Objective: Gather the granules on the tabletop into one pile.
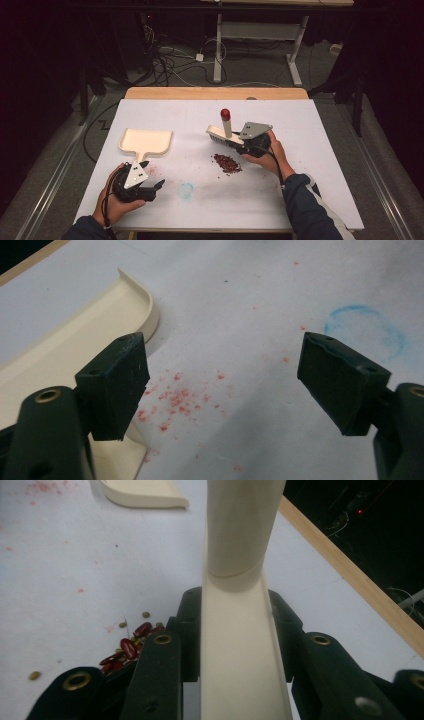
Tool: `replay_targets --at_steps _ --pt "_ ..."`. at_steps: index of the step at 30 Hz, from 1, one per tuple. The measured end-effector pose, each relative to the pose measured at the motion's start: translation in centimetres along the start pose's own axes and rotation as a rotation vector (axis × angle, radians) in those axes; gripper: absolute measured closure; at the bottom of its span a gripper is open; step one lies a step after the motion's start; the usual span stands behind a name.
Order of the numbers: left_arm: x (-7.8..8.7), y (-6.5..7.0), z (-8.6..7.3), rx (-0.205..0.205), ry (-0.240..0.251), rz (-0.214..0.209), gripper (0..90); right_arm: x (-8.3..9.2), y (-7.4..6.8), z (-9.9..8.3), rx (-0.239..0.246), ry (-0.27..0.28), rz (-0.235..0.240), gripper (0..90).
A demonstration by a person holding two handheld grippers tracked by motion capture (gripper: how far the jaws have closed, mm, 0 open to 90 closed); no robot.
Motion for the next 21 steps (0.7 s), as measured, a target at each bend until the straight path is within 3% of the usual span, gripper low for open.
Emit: replay_targets --at_steps 4,11,17,21 --pt "0.0 0.1 -0.2 0.005 -0.010 -0.007 20.0 -1.1 -0.5 -0.2 -0.022 0.024 0.030 67.4" --pt "0.0 0.2 -0.2 -0.002 -0.012 -0.012 20.0 -1.5 -2.4 0.4 0.016 0.039 0.101 67.1" --pt "0.0 0.3 -0.2 -0.001 -0.010 -0.014 20.0 -0.3 -3.9 0.0 0.045 0.051 0.162 66.9" --pt "0.1 0.3 0.0 -0.005 -0.006 -0.013 20.0 0.4 -4.2 -0.3 0.046 0.061 0.174 67.0"
Point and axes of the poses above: each handheld gripper's, and its own axes: x roughly backward along the jaws, z roughly out of its top, y roughly to its right, the point moved 9 cm from there along -x, roughly forward along the jaws, and after that the axes turned 2 degrees about x, right-handed, at the moved point
